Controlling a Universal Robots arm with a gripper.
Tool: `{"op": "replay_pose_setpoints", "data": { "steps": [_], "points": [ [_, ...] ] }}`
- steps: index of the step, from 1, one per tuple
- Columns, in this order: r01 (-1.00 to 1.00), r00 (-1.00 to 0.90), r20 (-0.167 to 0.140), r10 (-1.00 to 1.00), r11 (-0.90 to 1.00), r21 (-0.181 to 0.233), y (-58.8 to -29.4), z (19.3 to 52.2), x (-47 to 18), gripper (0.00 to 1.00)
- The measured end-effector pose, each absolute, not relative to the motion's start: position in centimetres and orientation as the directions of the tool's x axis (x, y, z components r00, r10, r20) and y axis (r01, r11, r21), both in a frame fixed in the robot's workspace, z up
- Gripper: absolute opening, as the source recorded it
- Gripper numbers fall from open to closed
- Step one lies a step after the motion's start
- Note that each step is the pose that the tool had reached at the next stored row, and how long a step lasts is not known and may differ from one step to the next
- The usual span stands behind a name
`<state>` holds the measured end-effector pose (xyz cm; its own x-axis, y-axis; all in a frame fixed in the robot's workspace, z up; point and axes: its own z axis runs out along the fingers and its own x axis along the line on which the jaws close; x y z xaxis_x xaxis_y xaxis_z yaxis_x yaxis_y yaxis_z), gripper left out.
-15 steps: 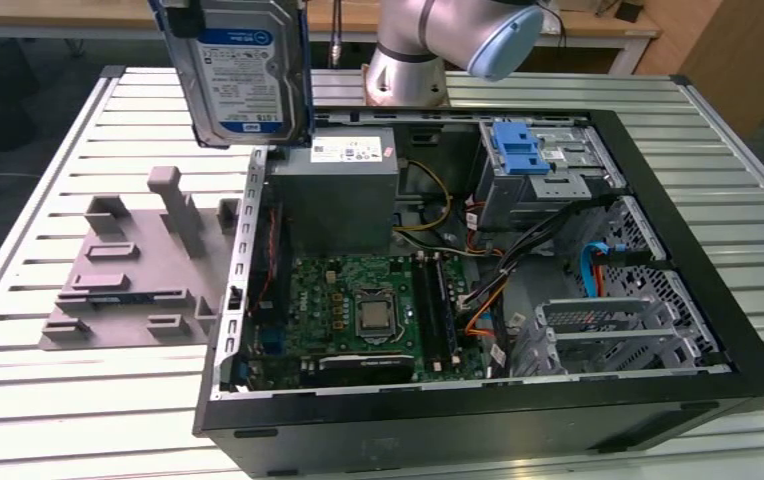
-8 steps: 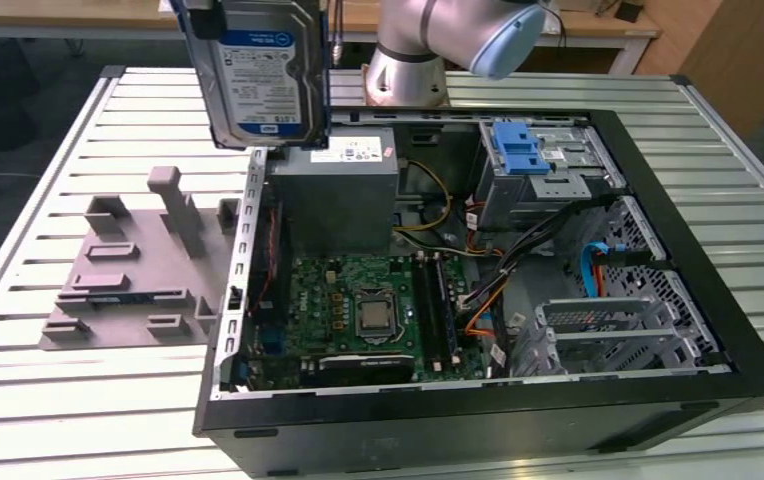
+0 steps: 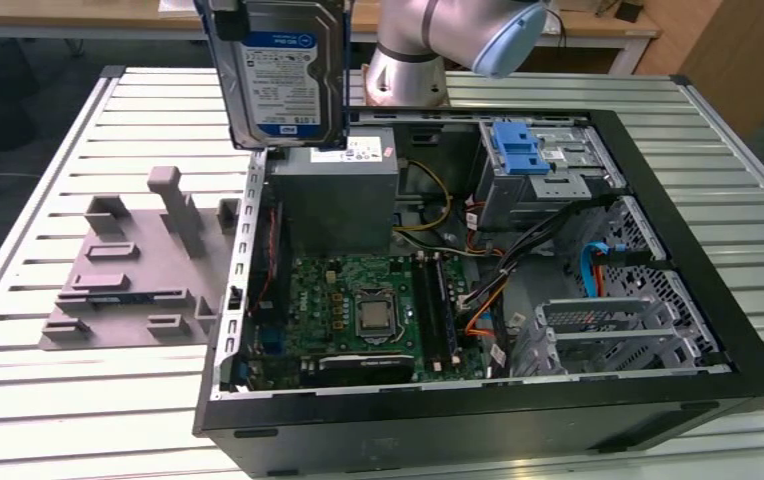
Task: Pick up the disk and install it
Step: 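Pick up the disk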
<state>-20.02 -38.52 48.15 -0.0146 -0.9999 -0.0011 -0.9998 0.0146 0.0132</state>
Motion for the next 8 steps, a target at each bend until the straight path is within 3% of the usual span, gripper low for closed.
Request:
{"op": "replay_pose_setpoints", "data": {
  "steps": [8],
  "points": [
    [-1.000,-0.015,-0.001,-1.000,0.015,0.013,-38.52,48.15,-20.02,0.36]
  ]
}}
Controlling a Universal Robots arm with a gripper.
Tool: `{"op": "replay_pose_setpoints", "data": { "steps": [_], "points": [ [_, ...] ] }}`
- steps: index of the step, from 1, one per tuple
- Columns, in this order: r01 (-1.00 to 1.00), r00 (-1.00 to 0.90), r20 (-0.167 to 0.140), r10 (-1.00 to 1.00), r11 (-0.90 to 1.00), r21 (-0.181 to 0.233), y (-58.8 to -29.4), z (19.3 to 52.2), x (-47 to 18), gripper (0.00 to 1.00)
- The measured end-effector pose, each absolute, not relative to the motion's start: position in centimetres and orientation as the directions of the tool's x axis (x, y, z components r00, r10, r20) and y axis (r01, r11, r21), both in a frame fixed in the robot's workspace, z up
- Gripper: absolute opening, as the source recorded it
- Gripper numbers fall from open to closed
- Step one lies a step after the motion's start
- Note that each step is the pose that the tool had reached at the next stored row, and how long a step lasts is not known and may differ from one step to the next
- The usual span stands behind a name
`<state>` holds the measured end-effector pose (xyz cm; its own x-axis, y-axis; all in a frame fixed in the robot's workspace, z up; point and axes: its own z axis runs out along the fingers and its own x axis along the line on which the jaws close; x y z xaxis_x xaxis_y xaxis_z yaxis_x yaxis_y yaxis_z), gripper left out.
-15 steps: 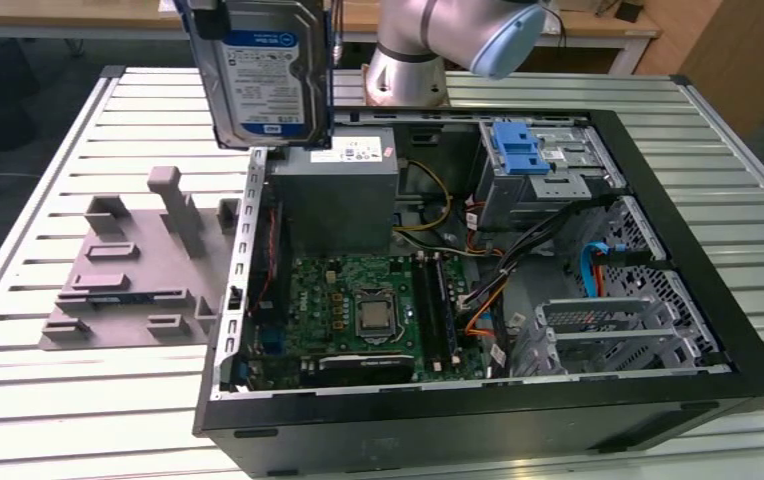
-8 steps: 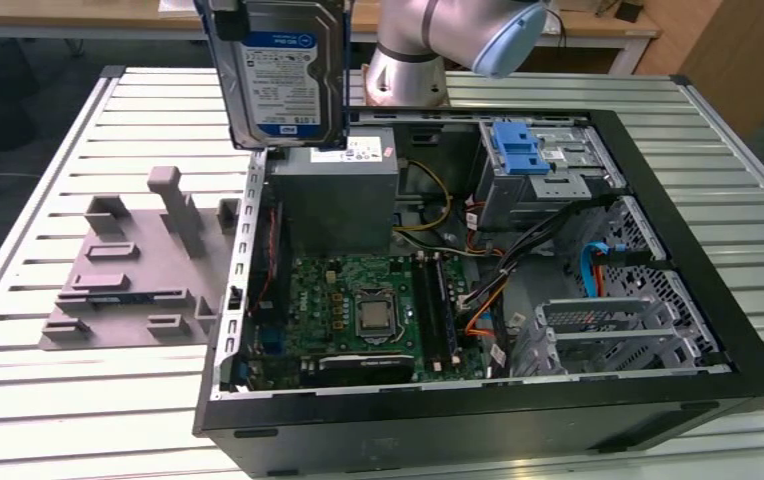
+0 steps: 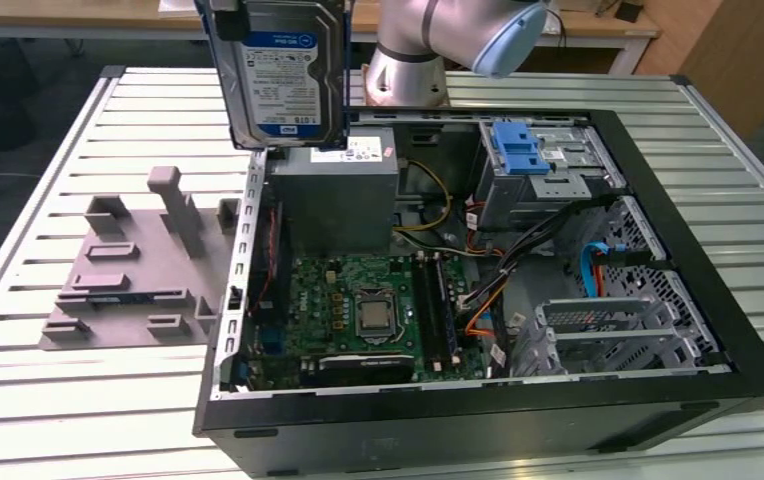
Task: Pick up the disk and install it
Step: 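Pick up the disk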
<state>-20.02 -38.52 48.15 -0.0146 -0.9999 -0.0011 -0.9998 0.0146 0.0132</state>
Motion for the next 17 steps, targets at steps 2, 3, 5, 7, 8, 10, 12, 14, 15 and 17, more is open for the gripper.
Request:
{"op": "replay_pose_setpoints", "data": {
  "steps": [2,3,5,7,8,10,12,14,15,17],
  "points": [
    [-1.000,-0.015,-0.001,-1.000,0.015,0.013,-38.52,48.15,-20.01,0.36],
    [-1.000,-0.015,-0.001,-1.000,0.015,0.013,-38.52,48.15,-20.01,0.36],
    [-1.000,-0.015,-0.001,-1.000,0.015,0.013,-38.55,48.15,-20.00,0.36],
    [-1.000,-0.014,-0.001,-1.000,0.014,0.013,-38.74,48.14,-20.01,0.36],
    [-1.000,-0.014,-0.001,-1.000,0.014,0.012,-38.91,48.14,-20.01,0.36],
    [-1.000,-0.014,-0.001,-1.000,0.014,0.012,-39.19,48.13,-20.01,0.36],
    [-1.000,-0.014,-0.001,-1.000,0.014,0.012,-39.29,48.11,-20.01,0.36],
    [-1.000,-0.014,-0.001,-1.000,0.014,0.012,-39.30,48.09,-19.99,0.36],
    [-1.000,-0.014,-0.001,-1.000,0.014,0.012,-39.30,48.09,-19.95,0.36],
    [-1.000,-0.014,-0.001,-1.000,0.014,0.012,-39.30,48.07,-19.85,0.36]
  ]
}}
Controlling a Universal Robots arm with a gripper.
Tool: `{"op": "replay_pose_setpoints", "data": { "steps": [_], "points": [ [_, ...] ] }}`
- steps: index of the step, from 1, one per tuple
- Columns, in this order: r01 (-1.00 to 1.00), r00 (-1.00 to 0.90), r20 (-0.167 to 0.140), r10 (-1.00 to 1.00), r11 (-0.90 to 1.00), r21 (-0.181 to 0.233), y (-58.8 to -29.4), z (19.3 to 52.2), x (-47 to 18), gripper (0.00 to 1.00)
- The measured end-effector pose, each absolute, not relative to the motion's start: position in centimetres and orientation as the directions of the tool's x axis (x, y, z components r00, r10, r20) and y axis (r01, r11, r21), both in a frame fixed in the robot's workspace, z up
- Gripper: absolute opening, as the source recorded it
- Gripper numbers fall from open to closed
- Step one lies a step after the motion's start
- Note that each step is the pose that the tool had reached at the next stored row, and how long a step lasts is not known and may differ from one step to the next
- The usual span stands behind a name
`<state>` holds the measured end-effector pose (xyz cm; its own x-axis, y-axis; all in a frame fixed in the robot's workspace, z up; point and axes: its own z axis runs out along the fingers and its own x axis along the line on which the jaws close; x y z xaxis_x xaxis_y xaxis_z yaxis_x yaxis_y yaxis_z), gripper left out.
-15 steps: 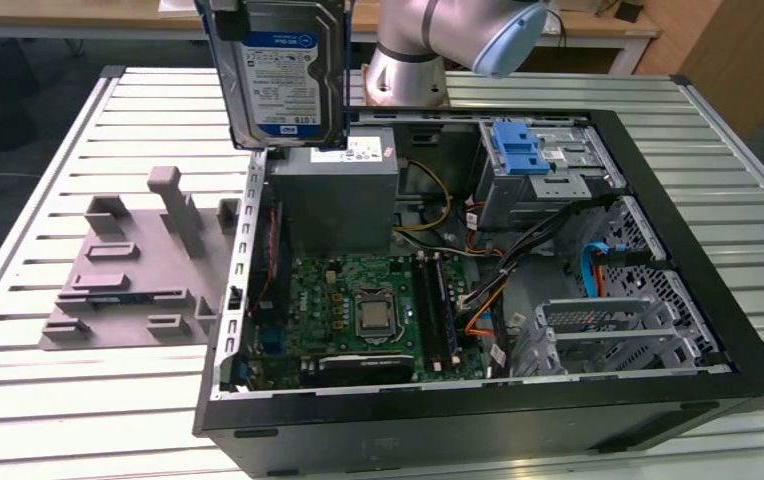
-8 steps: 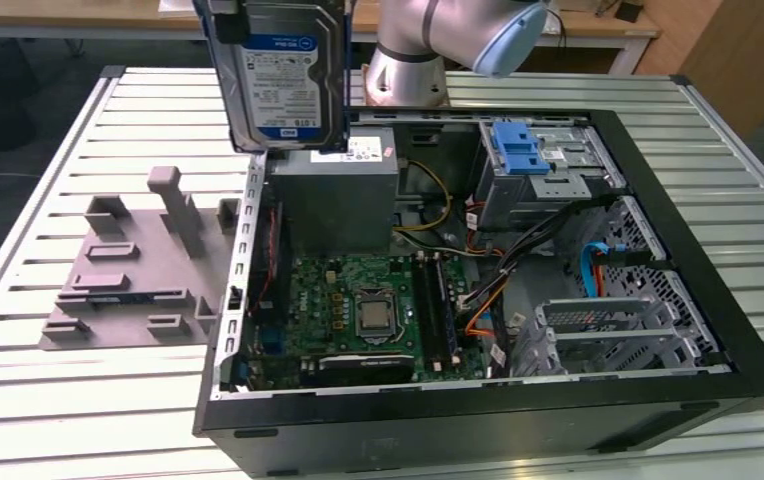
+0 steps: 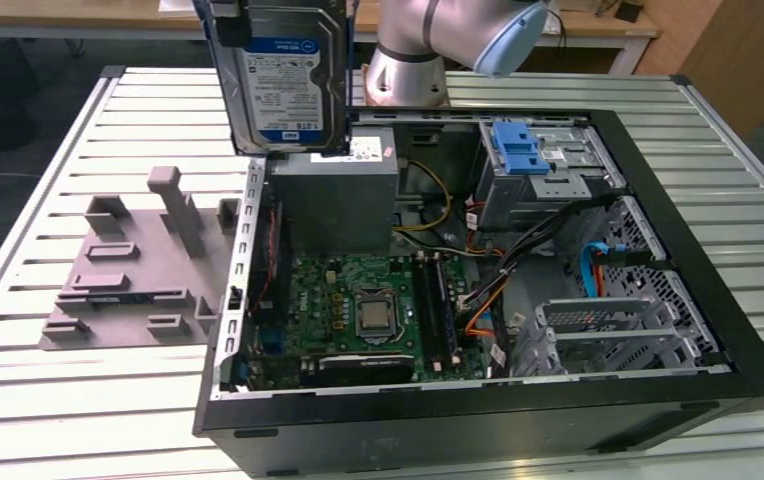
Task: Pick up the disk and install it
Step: 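Pick up the disk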
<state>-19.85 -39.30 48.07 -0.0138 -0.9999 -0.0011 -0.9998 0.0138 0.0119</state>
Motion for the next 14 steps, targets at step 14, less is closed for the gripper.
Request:
{"op": "replay_pose_setpoints", "data": {
  "steps": [14],
  "points": [
    [-1.000,-0.014,-0.001,-1.000,0.014,0.012,-39.33,48.04,-19.48,0.36]
  ]
}}
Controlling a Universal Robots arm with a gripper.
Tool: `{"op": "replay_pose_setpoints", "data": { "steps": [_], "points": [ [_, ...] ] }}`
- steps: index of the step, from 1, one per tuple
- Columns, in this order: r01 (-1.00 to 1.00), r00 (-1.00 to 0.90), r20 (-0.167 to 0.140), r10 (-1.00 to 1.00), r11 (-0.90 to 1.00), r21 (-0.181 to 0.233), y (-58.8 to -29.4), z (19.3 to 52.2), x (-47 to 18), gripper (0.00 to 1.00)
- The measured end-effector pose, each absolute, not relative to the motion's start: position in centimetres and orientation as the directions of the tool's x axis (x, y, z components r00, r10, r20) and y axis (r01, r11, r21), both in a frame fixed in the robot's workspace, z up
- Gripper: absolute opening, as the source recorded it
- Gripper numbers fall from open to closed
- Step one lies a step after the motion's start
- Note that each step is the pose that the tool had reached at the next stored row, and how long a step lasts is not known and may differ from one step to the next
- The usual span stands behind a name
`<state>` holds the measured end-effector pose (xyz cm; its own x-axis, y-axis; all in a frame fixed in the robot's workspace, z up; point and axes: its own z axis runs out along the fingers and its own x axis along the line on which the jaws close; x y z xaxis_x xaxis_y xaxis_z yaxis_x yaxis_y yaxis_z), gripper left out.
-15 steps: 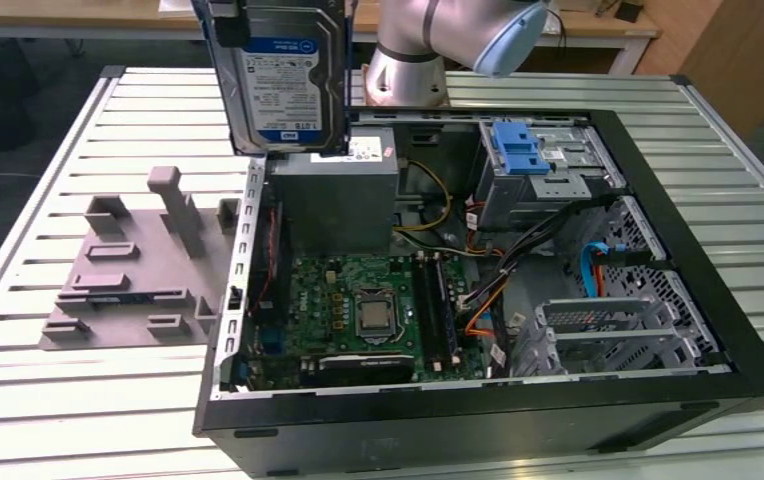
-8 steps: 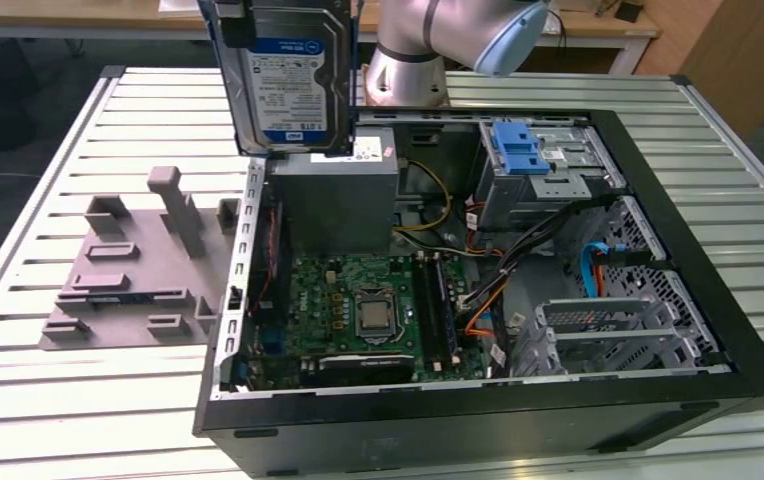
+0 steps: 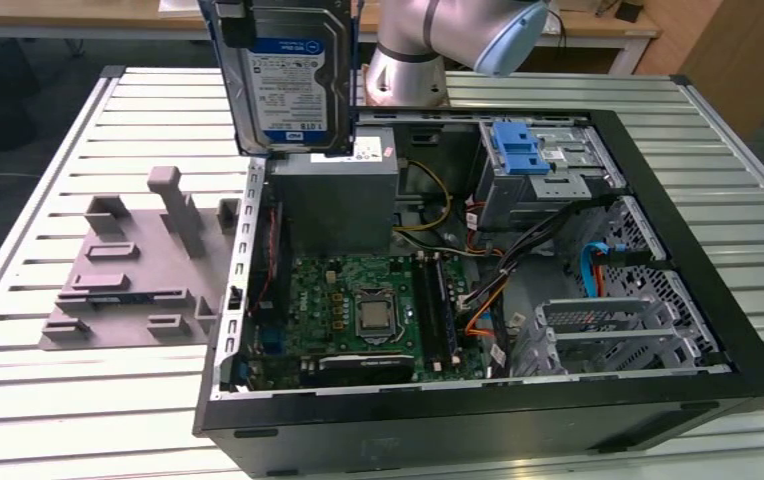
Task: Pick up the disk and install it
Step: 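Pick up the disk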
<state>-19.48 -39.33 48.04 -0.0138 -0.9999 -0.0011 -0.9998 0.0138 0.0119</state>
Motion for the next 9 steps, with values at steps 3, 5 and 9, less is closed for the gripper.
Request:
{"op": "replay_pose_setpoints", "data": {
  "steps": [3,5,9],
  "points": [
    [-1.000,-0.014,-0.001,-1.000,0.014,0.012,-39.7,48.0,-19.5,0.36],
    [-1.000,-0.014,-0.001,-1.000,0.014,0.012,-40.0,48.0,-19.5,0.36],
    [-1.000,-0.014,-0.001,-1.000,0.014,0.012,-40.8,48.0,-19.3,0.36]
  ]
}}
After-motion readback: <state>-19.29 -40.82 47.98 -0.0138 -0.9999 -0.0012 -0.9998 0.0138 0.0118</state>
